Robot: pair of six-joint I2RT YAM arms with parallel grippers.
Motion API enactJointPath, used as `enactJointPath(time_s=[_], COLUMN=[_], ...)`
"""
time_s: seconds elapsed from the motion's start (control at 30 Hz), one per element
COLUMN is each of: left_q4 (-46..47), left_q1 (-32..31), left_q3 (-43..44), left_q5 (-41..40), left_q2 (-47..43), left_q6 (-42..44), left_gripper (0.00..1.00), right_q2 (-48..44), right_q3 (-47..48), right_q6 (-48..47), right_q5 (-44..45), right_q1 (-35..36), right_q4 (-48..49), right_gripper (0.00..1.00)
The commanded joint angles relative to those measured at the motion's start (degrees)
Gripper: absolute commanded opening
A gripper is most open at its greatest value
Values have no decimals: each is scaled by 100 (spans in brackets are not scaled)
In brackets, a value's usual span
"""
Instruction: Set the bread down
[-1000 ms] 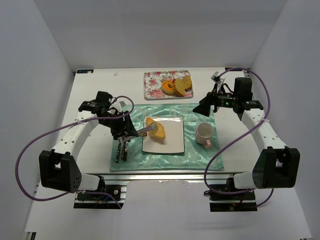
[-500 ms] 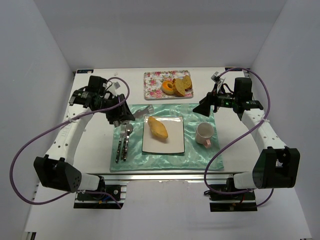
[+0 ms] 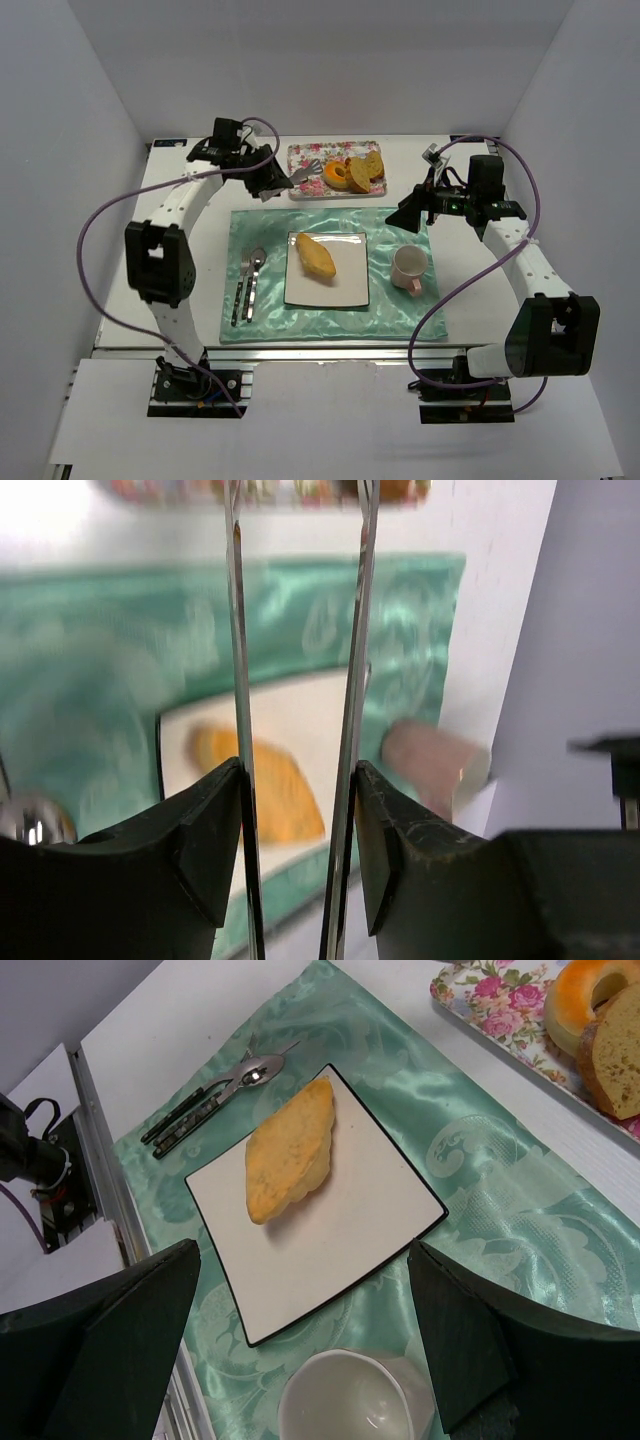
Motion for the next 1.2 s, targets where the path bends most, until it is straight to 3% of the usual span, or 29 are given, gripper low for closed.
enactJointPath(time_s=[0.0, 0.17, 0.3, 1.0, 1.17], left_q4=[725, 585, 479, 365, 260], left_q1=[-27, -62, -89, -247, -361], left_q3=[800, 1846, 2147, 1646, 1742], left_q5=[136, 30, 179, 557, 619], left_q2=[722, 1578, 1947, 1834, 1991], left_q6=[-323, -473, -508, -262, -235], left_gripper=[56, 56, 56, 56, 51], right_q2=[-14, -76, -102, -23, -50], right_q3=[135, 74, 30, 144, 100], right_q6=[-18, -54, -80, -62, -54], right_q5=[-123, -18, 0, -62, -53], right_q1=[-49, -49, -49, -58, -67], right_q4=[173, 182, 182, 165, 173], right_gripper=[89, 89, 89, 89, 89])
